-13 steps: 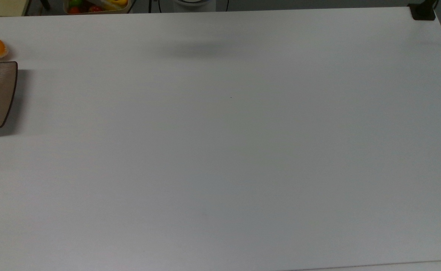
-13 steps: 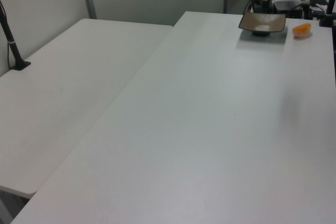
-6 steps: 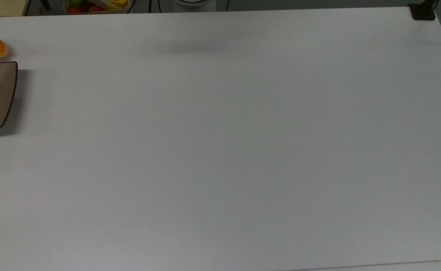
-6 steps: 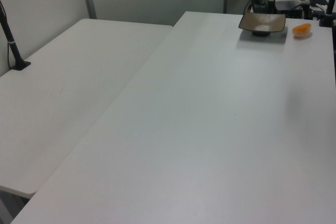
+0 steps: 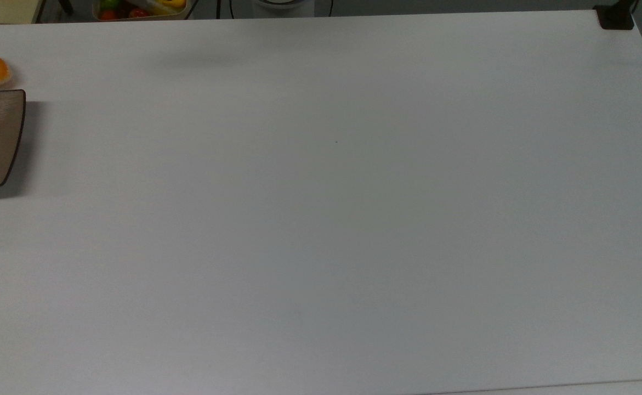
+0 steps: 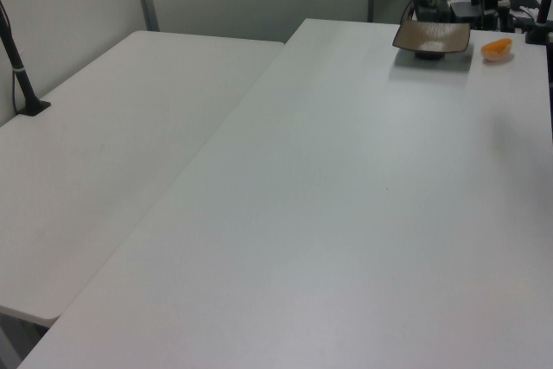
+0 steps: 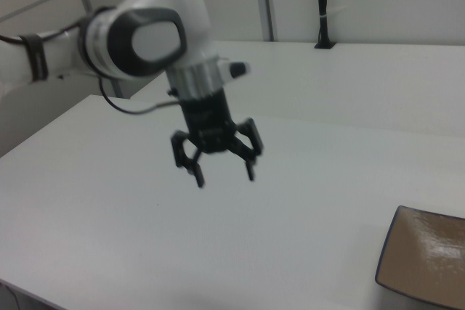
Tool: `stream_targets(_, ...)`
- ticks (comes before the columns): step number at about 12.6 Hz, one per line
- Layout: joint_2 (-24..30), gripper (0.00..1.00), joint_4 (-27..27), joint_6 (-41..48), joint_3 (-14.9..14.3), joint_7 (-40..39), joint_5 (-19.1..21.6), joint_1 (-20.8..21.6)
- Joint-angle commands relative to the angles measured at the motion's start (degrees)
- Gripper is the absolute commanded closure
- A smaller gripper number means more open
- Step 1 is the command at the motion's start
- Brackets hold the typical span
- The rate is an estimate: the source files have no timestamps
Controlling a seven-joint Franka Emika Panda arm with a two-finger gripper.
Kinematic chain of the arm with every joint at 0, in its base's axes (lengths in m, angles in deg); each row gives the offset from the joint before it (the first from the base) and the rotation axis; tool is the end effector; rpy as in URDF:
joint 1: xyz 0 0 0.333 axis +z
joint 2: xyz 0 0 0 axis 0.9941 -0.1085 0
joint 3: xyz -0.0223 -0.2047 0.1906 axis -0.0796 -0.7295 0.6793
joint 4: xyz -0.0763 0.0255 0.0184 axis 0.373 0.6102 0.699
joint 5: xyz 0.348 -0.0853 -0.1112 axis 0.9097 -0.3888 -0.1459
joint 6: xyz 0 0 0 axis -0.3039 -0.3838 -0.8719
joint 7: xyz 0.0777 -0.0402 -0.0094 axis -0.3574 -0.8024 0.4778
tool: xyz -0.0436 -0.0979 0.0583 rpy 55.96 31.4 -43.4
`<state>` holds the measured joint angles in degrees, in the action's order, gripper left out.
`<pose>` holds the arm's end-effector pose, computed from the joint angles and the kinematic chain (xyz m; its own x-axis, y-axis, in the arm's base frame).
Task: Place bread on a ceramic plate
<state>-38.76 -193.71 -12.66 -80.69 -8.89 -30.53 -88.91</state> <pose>0.4756 -0.1442 0.5034 0.8790 0.4390 -0.1860 0.4639 -0.8775 0.1213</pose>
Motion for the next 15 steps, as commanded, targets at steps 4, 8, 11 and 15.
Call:
stream_targets(4, 1.3, 0.00, -7.4, -15.8, -14.3, -27.5, -2.0, -0.6)
stream_targets(8, -2.6, 0.00, -7.3, -22.8, -21.8, -37.2, -2.1, -0.5)
stream_targets(11, -7.3, 0.00, -7.3, -27.7, -22.7, -38.7, -4.7, -1.6)
stream_targets(15, -12.8, 0.00, -7.1, -34.4, -22.8, -38.8, -5.3, -4.5)
